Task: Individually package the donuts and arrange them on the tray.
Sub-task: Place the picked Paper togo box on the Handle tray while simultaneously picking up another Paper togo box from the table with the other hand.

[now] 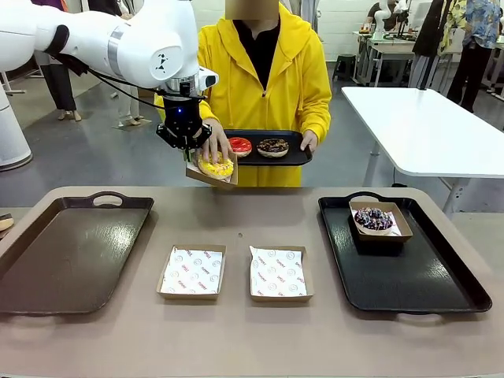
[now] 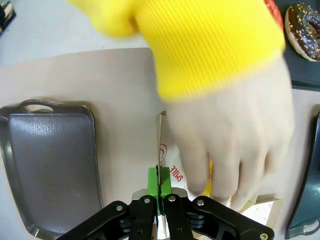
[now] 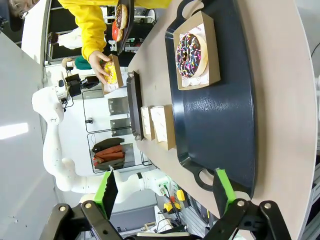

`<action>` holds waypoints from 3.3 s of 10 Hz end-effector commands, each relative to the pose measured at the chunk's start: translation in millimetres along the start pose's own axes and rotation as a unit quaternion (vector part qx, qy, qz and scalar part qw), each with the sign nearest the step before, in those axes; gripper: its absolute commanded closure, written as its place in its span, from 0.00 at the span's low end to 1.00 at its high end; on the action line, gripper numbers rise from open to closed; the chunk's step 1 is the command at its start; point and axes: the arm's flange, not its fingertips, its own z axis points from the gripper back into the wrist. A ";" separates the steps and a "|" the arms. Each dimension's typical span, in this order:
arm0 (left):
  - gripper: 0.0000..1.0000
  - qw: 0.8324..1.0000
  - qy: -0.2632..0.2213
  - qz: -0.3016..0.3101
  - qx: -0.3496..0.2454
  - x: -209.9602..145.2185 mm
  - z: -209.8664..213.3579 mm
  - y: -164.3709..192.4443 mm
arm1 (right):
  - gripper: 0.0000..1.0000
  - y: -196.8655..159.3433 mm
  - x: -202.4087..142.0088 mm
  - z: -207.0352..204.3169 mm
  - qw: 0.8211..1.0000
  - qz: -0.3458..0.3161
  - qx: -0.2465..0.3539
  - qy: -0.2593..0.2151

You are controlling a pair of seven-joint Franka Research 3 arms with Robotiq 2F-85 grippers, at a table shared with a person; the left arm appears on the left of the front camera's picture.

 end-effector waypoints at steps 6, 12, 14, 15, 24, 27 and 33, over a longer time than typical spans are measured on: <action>1.00 1.000 -0.002 -0.002 0.000 -2.5 2.8 1.3 | 0.00 0.5 -0.1 0.8 1.000 -0.003 0.003 0.002; 0.99 0.999 0.013 -0.031 -0.021 -7.6 5.0 6.7 | 0.00 11.6 -3.5 -8.2 0.999 0.022 -0.032 -0.009; 0.99 0.999 -0.002 -0.050 -0.002 -33.2 39.8 36.1 | 0.00 55.3 -11.2 -34.2 0.993 0.055 -0.103 -0.005; 0.99 0.998 -0.005 -0.066 0.001 -38.4 55.6 58.7 | 0.00 78.9 -9.7 -49.6 0.989 0.066 -0.134 0.000; 0.99 1.000 0.025 0.010 -0.012 -85.6 29.4 206.5 | 0.00 144.6 -7.9 -271.9 0.933 0.095 -0.343 0.048; 0.99 0.999 0.035 0.022 0.002 -83.5 24.7 206.6 | 0.00 141.8 -13.2 -279.0 0.937 0.104 -0.330 0.058; 0.99 0.999 0.035 0.022 0.002 -83.5 24.7 206.6 | 0.00 141.8 -13.2 -279.0 0.937 0.104 -0.330 0.058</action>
